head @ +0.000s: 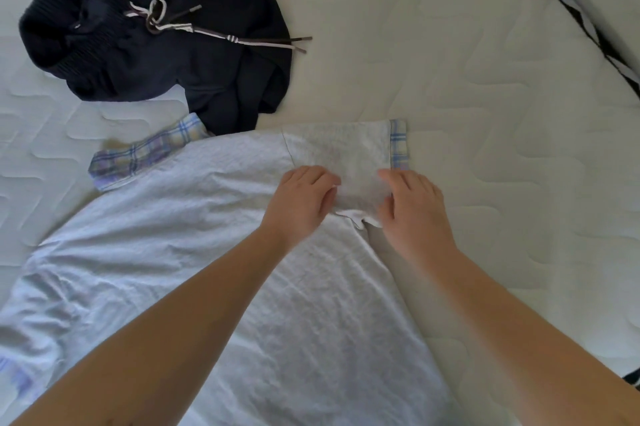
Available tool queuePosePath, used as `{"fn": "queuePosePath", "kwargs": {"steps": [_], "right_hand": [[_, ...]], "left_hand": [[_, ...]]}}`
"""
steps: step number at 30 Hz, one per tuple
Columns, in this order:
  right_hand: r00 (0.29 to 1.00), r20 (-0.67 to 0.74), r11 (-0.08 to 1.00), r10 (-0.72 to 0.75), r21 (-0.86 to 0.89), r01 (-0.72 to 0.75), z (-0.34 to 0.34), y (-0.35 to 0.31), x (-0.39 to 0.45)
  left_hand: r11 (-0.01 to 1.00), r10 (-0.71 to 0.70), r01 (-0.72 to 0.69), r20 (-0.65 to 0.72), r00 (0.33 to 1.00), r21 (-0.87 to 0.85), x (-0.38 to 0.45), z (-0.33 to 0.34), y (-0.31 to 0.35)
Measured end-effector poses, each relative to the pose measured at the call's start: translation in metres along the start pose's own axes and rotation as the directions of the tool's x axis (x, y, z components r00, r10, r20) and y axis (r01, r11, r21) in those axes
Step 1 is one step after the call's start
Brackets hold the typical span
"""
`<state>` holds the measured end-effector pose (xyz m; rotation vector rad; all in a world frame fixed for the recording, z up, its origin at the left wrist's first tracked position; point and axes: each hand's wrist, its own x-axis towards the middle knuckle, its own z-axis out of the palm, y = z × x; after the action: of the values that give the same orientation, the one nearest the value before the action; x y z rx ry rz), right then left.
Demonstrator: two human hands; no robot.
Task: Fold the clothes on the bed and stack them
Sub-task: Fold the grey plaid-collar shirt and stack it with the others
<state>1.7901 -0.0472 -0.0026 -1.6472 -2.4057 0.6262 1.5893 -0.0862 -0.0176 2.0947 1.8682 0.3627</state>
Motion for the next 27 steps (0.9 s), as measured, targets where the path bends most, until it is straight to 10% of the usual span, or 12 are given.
{"fn": "queuePosePath", "kwargs": {"steps": [4, 17, 24, 27], "right_hand": [[0.995, 0.082, 0.996, -0.058, -0.067, 0.064, 0.016, -0.026, 0.038], [0.960, 0.227, 0.930, -0.163, -0.289, 0.226, 0.082, -0.028, 0.092], [0.987, 0.159, 0.942, 0.022, -0.334, 0.032, 0.061, -0.029, 0.097], [0.980, 0.177, 0.956, -0.086, -0.263, 0.131, 0.064, -0.064, 0.100]], "left_hand": [[0.989, -0.089, 0.104, -0.139, 0.986, 0.107, 0.006, -0.007, -0.032], [0.872, -0.337, 0.275, 0.089, 0.937, 0.406, -0.016, 0.009, -0.124], [0.926, -0.317, 0.238, 0.260, 0.912, 0.294, -0.009, -0.008, -0.130], [0.959, -0.257, 0.250, 0.045, 0.965, 0.131, -0.015, -0.035, -0.137]]}}
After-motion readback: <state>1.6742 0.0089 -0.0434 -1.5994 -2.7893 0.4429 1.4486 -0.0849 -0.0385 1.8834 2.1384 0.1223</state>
